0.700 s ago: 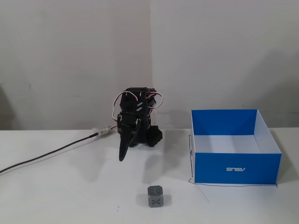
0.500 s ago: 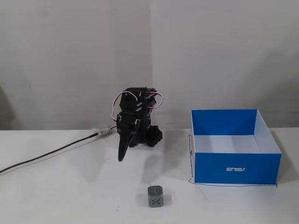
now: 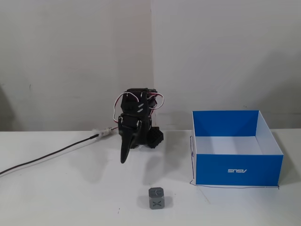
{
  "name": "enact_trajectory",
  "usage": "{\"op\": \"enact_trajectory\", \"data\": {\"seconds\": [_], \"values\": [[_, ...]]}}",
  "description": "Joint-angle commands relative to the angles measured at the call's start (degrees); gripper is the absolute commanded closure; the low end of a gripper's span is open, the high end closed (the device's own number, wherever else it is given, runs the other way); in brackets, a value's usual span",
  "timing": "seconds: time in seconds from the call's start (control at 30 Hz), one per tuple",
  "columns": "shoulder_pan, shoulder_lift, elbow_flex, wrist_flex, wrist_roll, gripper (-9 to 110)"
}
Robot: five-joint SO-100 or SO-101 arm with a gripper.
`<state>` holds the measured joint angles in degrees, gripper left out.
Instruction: Pick the gray block and keep it in the box.
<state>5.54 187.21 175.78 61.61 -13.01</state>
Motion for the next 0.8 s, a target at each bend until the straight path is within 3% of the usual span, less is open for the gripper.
{"op": "enact_trajectory", "data": {"seconds": [0.0, 0.17, 0.53, 0.77], "values": [[-0.6, 9.1, -2.9, 0.9, 0.4, 101], [-4.3, 5.9, -10.7, 4.8, 0.5, 101], [-7.8, -47.4, -40.3, 3.9, 3.3, 101], [-11.4, -55.4, -44.6, 7.3, 2.5, 101]]}}
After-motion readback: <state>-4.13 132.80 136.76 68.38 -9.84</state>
